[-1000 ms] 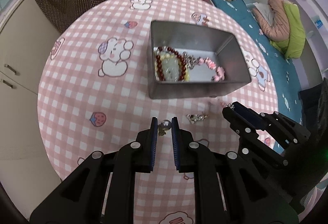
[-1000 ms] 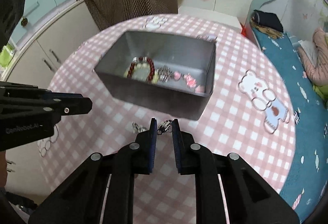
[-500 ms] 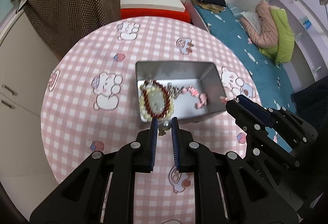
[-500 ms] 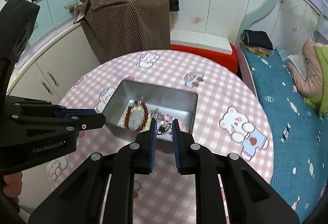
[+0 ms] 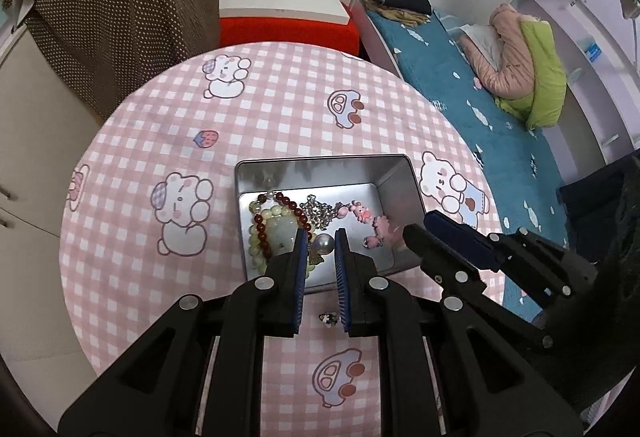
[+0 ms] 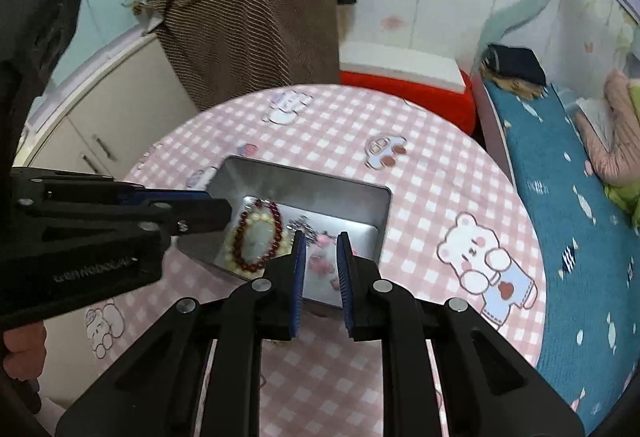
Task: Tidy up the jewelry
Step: 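Lower both earrings into the tray and open both grippers, then move the right gripper down onto the last silver earring and close it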
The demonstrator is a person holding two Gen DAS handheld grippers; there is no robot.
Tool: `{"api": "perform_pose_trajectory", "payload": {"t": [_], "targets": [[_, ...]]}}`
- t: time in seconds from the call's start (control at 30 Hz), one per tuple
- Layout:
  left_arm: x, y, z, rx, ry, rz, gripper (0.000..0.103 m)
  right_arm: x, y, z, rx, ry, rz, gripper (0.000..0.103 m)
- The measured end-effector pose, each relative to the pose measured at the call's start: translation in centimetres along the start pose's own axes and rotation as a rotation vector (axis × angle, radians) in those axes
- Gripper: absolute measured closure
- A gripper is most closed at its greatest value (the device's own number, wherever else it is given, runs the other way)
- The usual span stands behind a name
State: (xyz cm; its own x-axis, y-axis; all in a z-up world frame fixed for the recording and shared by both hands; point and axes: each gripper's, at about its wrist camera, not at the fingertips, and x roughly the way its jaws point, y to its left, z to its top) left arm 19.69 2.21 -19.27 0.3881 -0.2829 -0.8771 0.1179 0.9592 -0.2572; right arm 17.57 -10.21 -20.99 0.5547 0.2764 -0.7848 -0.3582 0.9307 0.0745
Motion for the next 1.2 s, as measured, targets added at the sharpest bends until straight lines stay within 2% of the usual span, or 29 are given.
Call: {"api": "perform_pose_trajectory", "payload": {"t": [0.3,0.4,0.53,0.8,1.2], "targets": [[2.3,-2.1,0.9,0.043,0.044,-0.047,0.088,-0.6,-3.7,-1.1,0.118,0.022,-0.084,0.072],[2.4,-2.7,0.8,0.061,0.042,-0.038,0.060,-1.1,-4.8,-1.8,0.153,0.026,-0.113,0.069],[2.1,-2.8,0.5,0.067,0.035,-0.029,0.060,-1.3,-5.4,-2.6,0.172,0.030,-0.127,0.068],[1.4,-1.3,-1.2,0.013,0.035,0.021,0.060,-1.1,-4.3,-3.7,0.149,0.050,-0.105,0.068],[-0.2,1.1,-5.3,-0.035,0.058,0.085,0.060,0.9,-0.6,-6.5,0.075,0.119,0.020,0.068]]}}
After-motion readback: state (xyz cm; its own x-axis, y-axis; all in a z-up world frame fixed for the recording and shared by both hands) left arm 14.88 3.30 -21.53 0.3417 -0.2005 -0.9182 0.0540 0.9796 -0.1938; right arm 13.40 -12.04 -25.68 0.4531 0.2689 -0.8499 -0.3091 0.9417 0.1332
